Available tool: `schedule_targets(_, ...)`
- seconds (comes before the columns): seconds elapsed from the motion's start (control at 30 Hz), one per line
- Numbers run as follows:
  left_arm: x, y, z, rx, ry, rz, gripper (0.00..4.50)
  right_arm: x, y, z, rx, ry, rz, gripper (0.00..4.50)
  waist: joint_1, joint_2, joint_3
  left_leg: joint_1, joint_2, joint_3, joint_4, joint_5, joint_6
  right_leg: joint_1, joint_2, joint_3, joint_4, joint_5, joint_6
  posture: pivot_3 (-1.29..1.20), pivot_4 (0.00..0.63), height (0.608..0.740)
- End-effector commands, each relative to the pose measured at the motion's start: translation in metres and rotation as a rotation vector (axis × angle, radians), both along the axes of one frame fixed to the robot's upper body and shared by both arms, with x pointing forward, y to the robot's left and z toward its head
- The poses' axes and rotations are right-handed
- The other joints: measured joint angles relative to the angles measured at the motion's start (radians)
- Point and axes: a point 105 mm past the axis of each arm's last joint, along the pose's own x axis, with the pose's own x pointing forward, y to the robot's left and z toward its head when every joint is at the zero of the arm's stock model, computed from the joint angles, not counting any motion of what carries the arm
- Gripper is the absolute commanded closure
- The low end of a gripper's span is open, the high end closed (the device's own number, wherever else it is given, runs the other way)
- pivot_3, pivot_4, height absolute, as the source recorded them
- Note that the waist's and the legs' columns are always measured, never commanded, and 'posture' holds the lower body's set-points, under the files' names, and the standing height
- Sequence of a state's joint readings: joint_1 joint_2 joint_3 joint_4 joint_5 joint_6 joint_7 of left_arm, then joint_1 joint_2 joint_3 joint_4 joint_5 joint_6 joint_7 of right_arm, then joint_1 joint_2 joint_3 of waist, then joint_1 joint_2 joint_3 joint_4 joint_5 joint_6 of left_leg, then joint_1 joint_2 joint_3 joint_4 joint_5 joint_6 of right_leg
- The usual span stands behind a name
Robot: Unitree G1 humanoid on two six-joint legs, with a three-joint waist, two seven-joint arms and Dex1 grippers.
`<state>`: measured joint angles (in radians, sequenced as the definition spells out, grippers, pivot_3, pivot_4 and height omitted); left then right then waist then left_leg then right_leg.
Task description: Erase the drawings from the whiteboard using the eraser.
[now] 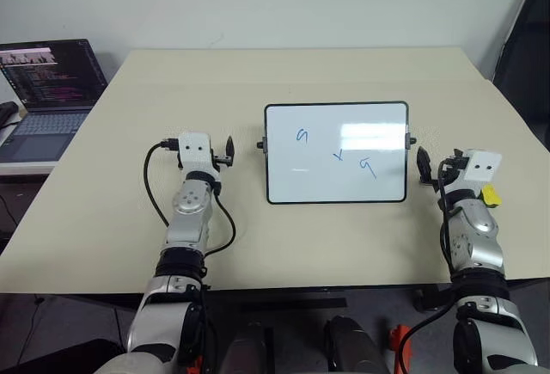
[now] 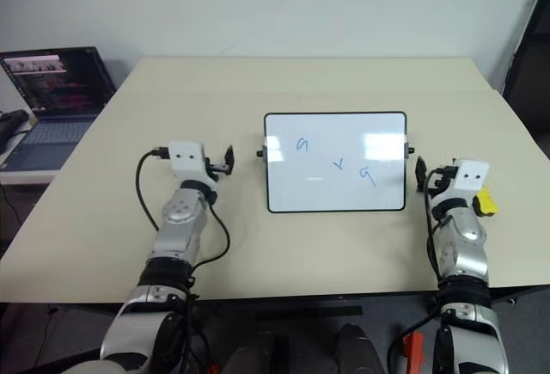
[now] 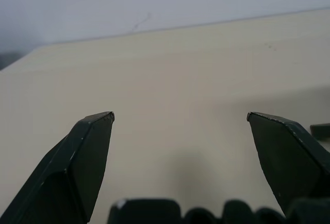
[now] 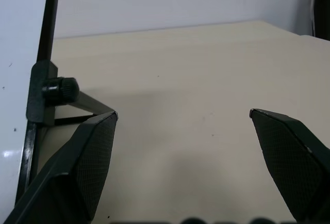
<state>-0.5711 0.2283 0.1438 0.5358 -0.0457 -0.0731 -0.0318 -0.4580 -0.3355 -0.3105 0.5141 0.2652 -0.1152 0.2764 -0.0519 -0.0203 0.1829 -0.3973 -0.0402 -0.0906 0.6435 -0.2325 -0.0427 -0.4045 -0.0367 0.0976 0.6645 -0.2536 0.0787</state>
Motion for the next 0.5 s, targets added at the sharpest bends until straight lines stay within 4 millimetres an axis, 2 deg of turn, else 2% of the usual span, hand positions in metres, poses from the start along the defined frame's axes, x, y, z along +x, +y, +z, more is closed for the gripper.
schedule_targets(0.03, -0.004, -0.003, 0.011, -0.006, -0.039, -0.011, 0.00, 0.004, 0.005, 0.014, -0.002, -0.045, 0.016, 0.02, -0.001, 0.000, 0.000, 0.000, 0.000, 0.000, 0.000, 0.000, 0.000, 0.000, 0.000, 0.000, 0.000, 0.000, 0.000, 0.00, 0.150, 0.740)
schedule_targets(0.2, -0.005, -0.010, 0.010, -0.019, -0.022, -0.036, 0.00, 0.005, 0.008, 0.012, -0.007, -0.041, 0.027, 0.02, 0.000, 0.000, 0.000, -0.001, 0.000, -0.002, 0.000, 0.000, 0.000, 0.000, -0.001, -0.001, 0.000, 0.000, 0.000, 0.00, 0.150, 0.740)
schedule_targets(0.4, -0.009, -0.006, 0.002, 0.006, 0.005, -0.032, 0.00, 0.002, 0.006, 0.009, -0.001, -0.040, 0.018, 0.02, -0.002, 0.000, 0.000, -0.001, 0.000, -0.002, 0.000, 0.000, 0.000, 0.000, -0.001, -0.001, 0.000, 0.000, 0.000, 0.00, 0.150, 0.740)
schedule_targets(0.5, -0.013, -0.018, -0.001, 0.085, 0.016, -0.143, 0.00, -0.002, 0.003, 0.008, 0.002, -0.038, 0.011, 0.02, -0.002, 0.000, 0.000, -0.001, 0.000, -0.002, 0.000, 0.000, 0.000, 0.000, -0.001, -0.001, 0.000, 0.000, 0.000, 0.00, 0.150, 0.740)
